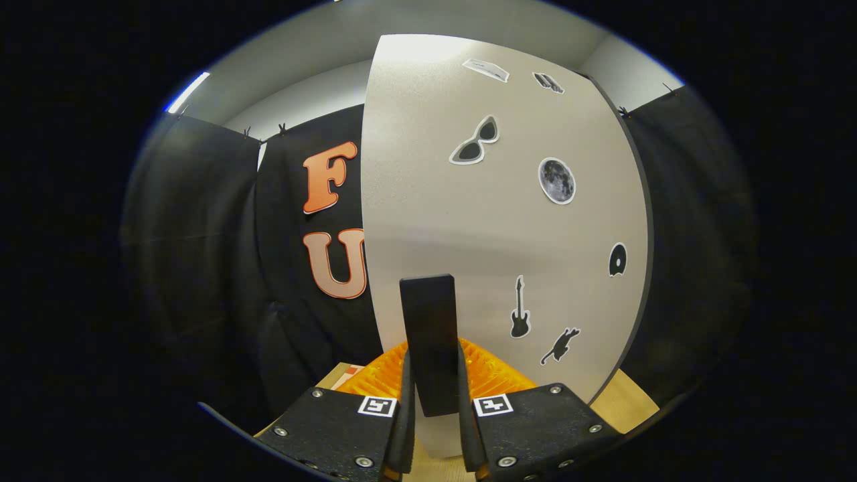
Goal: Open the shoe cabinet door, grab the shoes and put them into the shoe cabinet, then close the shoe cabinet door.
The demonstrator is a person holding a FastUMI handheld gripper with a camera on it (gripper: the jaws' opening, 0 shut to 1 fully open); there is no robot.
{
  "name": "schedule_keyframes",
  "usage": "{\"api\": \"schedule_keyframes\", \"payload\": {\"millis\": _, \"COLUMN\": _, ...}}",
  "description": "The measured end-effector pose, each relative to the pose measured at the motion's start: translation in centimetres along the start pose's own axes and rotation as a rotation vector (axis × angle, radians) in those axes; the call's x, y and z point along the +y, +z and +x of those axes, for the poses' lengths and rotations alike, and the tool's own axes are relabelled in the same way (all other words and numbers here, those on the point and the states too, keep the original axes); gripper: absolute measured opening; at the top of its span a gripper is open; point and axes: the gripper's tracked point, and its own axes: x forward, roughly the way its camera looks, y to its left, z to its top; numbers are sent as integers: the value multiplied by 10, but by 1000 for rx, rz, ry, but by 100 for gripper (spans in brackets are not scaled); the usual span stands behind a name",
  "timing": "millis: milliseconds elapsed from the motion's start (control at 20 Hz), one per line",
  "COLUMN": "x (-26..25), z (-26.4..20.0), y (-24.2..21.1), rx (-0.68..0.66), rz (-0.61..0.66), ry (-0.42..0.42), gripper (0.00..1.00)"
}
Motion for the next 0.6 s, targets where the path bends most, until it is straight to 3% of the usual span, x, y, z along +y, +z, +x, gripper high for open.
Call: {"api": "schedule_keyframes", "payload": {"millis": 600, "x": -60, "z": -96, "y": -4, "rx": 7, "rz": 9, "ry": -105, "gripper": 26}}
